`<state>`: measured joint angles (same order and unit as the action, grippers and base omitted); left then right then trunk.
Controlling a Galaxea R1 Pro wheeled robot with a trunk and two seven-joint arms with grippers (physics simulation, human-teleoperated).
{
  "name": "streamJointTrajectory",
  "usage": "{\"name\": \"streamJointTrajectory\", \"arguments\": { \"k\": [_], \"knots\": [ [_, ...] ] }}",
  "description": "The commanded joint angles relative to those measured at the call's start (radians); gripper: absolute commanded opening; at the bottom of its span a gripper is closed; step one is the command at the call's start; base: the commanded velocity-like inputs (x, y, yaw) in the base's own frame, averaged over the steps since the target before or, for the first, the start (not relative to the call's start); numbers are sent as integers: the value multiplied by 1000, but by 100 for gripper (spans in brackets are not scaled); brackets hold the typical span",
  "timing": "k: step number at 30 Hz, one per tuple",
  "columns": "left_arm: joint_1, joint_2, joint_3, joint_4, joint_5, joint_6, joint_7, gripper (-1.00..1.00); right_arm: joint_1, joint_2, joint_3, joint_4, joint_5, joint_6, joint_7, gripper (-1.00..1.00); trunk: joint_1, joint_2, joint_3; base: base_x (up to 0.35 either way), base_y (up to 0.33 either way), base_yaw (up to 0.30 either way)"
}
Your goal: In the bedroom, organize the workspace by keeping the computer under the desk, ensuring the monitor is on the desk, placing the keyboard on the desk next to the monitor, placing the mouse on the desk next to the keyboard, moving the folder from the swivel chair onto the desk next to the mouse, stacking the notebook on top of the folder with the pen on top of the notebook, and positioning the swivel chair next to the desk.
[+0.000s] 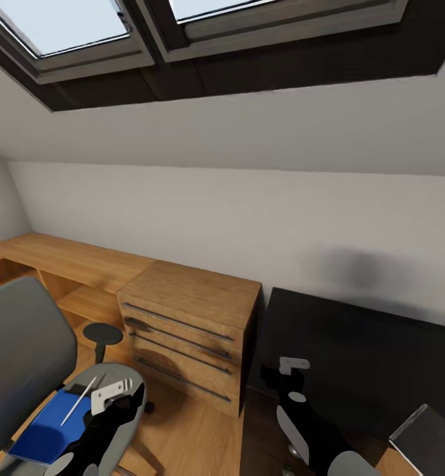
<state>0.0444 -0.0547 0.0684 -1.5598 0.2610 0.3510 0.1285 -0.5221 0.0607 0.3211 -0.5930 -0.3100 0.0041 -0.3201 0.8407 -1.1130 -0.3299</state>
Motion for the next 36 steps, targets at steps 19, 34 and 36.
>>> {"name": "streamJointTrajectory", "arguments": {
  "k": [19,34,36],
  "knots": [
    [0,0,1,-3,11,5,5,100,-1,-1,7,-1,-9,0,-8,100,73,-134,-61,0,0,0],
    [0,0,1,-3,11,4,5,100,-1,-1,7,-1,-9,0,-8,100,131,-239,-108,0,0,0],
    [0,0,1,-3,11,4,5,100,-1,-1,8,-1,-9,0,-8,100,134,-246,-111,0,0,0]
  ]
}}
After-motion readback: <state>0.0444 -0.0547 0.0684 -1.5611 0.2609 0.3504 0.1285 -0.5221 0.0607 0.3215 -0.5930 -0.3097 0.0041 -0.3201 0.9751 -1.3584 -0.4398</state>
